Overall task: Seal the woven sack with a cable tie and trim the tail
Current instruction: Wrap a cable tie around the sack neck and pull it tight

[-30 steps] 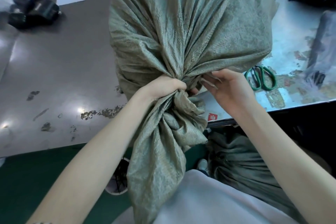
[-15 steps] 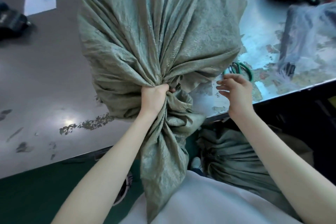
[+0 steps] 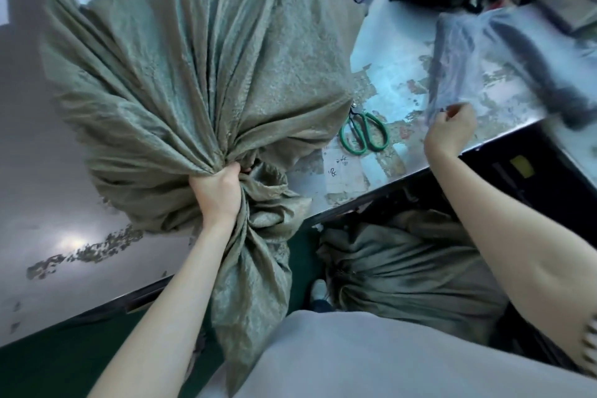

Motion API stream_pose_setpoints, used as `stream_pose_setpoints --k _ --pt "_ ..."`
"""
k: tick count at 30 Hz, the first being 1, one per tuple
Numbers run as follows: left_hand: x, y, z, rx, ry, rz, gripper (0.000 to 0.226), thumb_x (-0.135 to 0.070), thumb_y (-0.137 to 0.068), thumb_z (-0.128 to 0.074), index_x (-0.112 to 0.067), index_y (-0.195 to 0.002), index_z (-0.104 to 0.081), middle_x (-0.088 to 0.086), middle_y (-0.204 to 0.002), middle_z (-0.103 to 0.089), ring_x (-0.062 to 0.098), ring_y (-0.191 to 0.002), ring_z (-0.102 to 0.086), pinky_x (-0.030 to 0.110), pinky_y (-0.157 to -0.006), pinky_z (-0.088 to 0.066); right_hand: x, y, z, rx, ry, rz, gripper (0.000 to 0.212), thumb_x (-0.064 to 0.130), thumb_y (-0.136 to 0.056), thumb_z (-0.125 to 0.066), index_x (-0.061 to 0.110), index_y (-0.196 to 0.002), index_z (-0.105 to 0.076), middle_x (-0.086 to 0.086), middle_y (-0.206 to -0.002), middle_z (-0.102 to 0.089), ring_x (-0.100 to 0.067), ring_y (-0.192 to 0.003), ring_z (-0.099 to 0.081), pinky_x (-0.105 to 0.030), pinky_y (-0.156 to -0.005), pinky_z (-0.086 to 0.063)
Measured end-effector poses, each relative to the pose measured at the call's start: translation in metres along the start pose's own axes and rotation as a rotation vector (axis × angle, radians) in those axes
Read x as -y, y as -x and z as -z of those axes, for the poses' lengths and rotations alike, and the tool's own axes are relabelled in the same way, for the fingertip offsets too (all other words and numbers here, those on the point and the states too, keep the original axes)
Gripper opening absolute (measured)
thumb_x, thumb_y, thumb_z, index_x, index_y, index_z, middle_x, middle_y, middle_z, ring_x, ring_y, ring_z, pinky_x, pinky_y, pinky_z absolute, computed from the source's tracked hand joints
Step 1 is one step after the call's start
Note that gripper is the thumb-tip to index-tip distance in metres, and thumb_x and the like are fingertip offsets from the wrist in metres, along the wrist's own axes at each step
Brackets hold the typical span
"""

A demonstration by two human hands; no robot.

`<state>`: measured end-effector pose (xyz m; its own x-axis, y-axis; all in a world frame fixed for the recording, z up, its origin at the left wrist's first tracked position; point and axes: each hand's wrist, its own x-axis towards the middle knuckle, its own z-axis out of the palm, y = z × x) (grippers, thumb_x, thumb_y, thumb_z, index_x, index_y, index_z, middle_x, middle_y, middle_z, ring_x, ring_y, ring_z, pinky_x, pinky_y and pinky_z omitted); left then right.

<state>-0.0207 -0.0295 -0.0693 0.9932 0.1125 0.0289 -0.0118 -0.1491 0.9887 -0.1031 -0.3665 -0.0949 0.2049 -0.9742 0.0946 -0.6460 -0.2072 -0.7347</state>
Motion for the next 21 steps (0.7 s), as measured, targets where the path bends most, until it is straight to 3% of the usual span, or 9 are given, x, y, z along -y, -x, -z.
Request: stream_pose_setpoints --k 3,8,12,18,21 --pt "0.0 0.002 -0.002 -0.011 0.008 -0.013 0.034 0.016 -0.078 -0.057 0.006 -0.11 -0.06 -0.001 -0.124 -0.051 -0.009 -0.104 -0.048 -0.007 -0.086 -0.033 -0.007 -0.023 0.005 0.031 0.208 -0.044 0.027 0.008 -0.095 -0.044 -0.002 -0.12 -0.049 -0.021 -0.131 -0.046 -0.033 -0.123 -0.043 -0.035 -0.096 -0.035" --pt "-0.008 0.008 -0.005 -0.001 0.035 -0.068 0.051 0.02 -0.078 -0.054 -0.018 -0.111 -0.045 -0.015 -0.125 -0.037 -0.02 -0.102 -0.044 -0.009 -0.086 -0.029 -0.017 -0.026 0.006 0.223 0.313 -0.143 0.051 0.004 -0.092 -0.05 -0.007 -0.138 -0.032 -0.027 -0.141 -0.04 -0.038 -0.131 -0.041 -0.038 -0.104 -0.037" --pt "-0.005 0.007 -0.004 0.006 0.035 -0.085 0.052 0.021 -0.077 -0.053 -0.019 -0.109 -0.043 -0.026 -0.118 -0.035 -0.038 -0.09 -0.043 -0.009 -0.086 -0.028 -0.018 -0.019 0.006 0.219 0.297 -0.17 0.046 -0.004 -0.092 -0.046 -0.007 -0.137 -0.034 -0.028 -0.136 -0.046 -0.039 -0.126 -0.047 -0.039 -0.097 -0.042" --pt "0.004 0.003 -0.002 0.019 0.02 -0.094 0.044 0.013 -0.074 -0.055 -0.007 -0.113 -0.056 -0.005 -0.125 -0.046 -0.01 -0.105 -0.047 -0.005 -0.09 -0.031 -0.028 -0.012 0.011 0.225 0.258 -0.049 0.028 -0.009 -0.088 -0.041 -0.003 -0.115 -0.047 -0.027 -0.112 -0.055 -0.041 -0.104 -0.056 -0.041 -0.074 -0.042" --pt "0.006 0.002 -0.001 0.027 0.013 -0.093 0.041 0.01 -0.073 -0.055 0.0 -0.112 -0.059 -0.003 -0.125 -0.049 -0.009 -0.105 -0.048 -0.005 -0.091 -0.032 -0.031 -0.009 0.014 0.239 0.279 0.019 0.043 -0.01 -0.088 -0.038 -0.005 -0.131 -0.04 -0.028 -0.115 -0.055 -0.04 -0.1 -0.057 -0.043 -0.074 -0.045"
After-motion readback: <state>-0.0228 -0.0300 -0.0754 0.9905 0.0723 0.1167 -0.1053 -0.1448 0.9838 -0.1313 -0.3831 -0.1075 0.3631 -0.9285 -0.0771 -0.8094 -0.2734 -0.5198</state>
